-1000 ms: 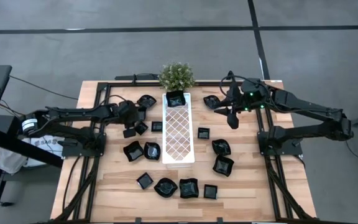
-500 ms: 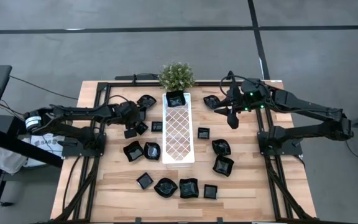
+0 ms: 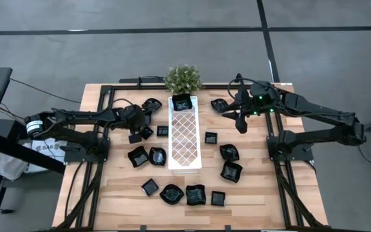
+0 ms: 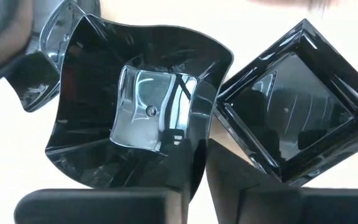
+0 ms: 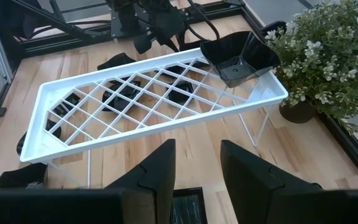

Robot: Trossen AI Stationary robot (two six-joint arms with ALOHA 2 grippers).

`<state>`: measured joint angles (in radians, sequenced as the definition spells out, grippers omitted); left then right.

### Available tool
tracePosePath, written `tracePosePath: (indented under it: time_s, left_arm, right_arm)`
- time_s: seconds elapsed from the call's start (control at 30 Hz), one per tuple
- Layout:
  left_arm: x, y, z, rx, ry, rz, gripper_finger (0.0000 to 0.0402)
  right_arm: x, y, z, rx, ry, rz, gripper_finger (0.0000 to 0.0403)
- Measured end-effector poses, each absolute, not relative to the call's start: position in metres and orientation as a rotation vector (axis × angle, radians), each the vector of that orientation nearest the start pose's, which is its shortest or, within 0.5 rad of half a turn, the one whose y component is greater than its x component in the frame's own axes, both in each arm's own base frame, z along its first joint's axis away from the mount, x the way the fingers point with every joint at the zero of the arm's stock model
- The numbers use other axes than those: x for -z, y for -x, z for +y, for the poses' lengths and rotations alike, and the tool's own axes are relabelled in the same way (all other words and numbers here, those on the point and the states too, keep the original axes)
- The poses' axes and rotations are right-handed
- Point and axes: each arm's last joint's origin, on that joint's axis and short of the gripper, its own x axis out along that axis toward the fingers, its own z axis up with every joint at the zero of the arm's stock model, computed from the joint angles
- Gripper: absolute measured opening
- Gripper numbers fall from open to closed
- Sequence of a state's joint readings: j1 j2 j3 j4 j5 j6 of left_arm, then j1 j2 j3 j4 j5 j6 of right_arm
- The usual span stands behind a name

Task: Pick & Place Mini shaped plates
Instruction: Stack the distorted square plate on the other distorted square plate on the shelf

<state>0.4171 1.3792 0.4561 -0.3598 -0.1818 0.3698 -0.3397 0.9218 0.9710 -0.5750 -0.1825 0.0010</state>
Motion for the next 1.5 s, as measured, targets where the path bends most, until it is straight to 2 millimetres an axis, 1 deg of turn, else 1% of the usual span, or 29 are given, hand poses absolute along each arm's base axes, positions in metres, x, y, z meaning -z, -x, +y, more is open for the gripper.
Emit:
tracePosePath:
  time_s: [0.07,0.1,0.27,0.4,0.63,0.87,1.03,1.13,1.33,1.43,1.5]
  left_arm:
    - [-0.111,-0.174,0.083,-0.268,-0.156,1.363,0.0012]
    - [-0.112,-0.174,0.083,-0.268,-0.156,1.362,0.0008]
    - [-0.115,-0.173,0.083,-0.272,-0.159,1.355,0.0013]
    - [-0.128,-0.172,0.083,-0.316,-0.187,1.298,0.0007]
    - [-0.158,-0.166,0.08,-0.369,-0.204,1.123,0.0008]
    - [-0.189,-0.155,0.073,-0.414,-0.241,0.932,0.0012]
    - [-0.211,-0.15,0.062,-0.418,-0.274,0.75,0.0008]
    - [-0.223,-0.15,0.058,-0.43,-0.259,0.622,0.0009]
    - [-0.238,-0.154,0.054,-0.447,-0.198,0.443,0.0013]
    - [-0.242,-0.157,0.053,-0.459,-0.144,0.388,0.0012]
    - [-0.245,-0.159,0.054,-0.465,-0.108,0.381,0.001]
  right_arm:
    - [-0.338,-0.177,-0.057,0.154,-0.137,0.508,0.0123]
    - [-0.338,-0.177,-0.057,0.154,-0.137,0.508,0.0123]
    - [-0.338,-0.177,-0.057,0.154,-0.137,0.508,0.0123]
    - [-0.338,-0.177,-0.057,0.154,-0.137,0.508,0.0123]
    - [-0.338,-0.177,-0.057,0.154,-0.137,0.508,0.0123]
    - [-0.338,-0.177,-0.057,0.154,-0.137,0.508,0.0123]
    - [-0.338,-0.177,-0.057,0.154,-0.137,0.508,0.0123]
    - [-0.338,-0.177,-0.057,0.154,-0.137,0.508,0.0123]
    - [-0.338,-0.177,-0.057,0.154,-0.136,0.508,0.0123]
    - [-0.338,-0.177,-0.057,0.155,-0.137,0.507,0.0123]
    - [-0.338,-0.177,-0.057,0.154,-0.137,0.508,0.0123]
